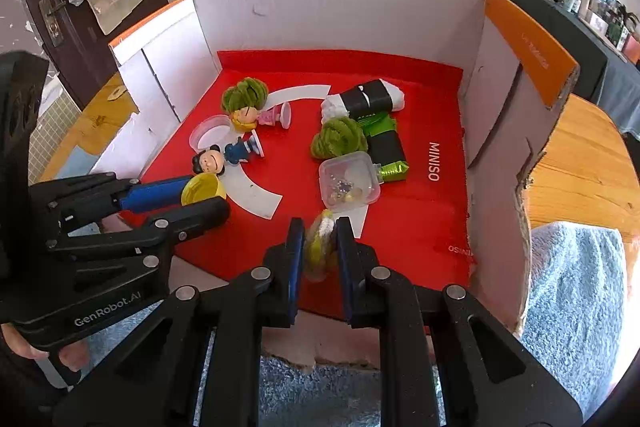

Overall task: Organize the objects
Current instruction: 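Lower the lid and doll onto the red floor and open both tools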

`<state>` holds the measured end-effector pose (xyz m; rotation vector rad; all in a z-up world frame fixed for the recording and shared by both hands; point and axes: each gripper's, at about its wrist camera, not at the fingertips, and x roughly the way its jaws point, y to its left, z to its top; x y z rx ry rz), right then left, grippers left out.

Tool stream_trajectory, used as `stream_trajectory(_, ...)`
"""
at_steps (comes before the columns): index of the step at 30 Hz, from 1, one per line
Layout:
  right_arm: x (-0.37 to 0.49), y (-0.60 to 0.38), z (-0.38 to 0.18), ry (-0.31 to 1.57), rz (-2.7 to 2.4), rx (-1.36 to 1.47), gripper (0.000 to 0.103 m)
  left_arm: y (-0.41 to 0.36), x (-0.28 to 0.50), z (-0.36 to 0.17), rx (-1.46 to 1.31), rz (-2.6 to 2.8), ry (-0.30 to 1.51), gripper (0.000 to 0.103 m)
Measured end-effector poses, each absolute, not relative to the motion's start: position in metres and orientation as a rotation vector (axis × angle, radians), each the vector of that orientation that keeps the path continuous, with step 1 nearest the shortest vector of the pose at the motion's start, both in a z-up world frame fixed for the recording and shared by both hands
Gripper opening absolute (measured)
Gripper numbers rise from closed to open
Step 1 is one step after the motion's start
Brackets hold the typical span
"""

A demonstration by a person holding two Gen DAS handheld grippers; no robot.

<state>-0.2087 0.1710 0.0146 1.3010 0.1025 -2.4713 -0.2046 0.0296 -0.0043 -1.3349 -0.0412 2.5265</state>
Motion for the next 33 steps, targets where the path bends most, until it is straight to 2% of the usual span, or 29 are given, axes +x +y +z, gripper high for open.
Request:
stream_trajectory(14,-0.214,0.170,0.010,0.118,-2.457,1.344,0.016,0.023,-0.213,-0.005,-1.360,2.539,-0.093,0.032)
stream_trajectory(15,-0.214,0.170,0.010,0.114,-2.457,1.342,0.016,0.022,-0.213,-0.004,-1.361,2.539,-0.101,0.034)
stream_trajectory(17,-0.213,0.170,0.011,0.116,-2.457,1.340,0.016,0.021,-0.213,-0.004,-1.359,2.554,-0.100,0.046)
stream_trajectory(18,-0.214,0.169,0.011,0.117,-2.456,1.339,0.017,0.021,-0.213,-0.004,-1.358,2.560,-0.099,0.048)
stream_trajectory(28,-0.210,0.172,0.015,0.103,-2.475,1.316,0.019,0.020,-0.207,0.002,-1.325,2.581,-0.096,0.048)
stream_trajectory(32,-0.209,0.172,0.017,0.104,-2.483,1.310,0.030,0.020,-0.201,0.008,-1.306,2.600,-0.083,0.055)
stream_trajectory(33,-0.208,0.172,0.017,0.103,-2.483,1.308,0.037,0.020,-0.200,0.009,-1.304,2.604,-0.079,0.055)
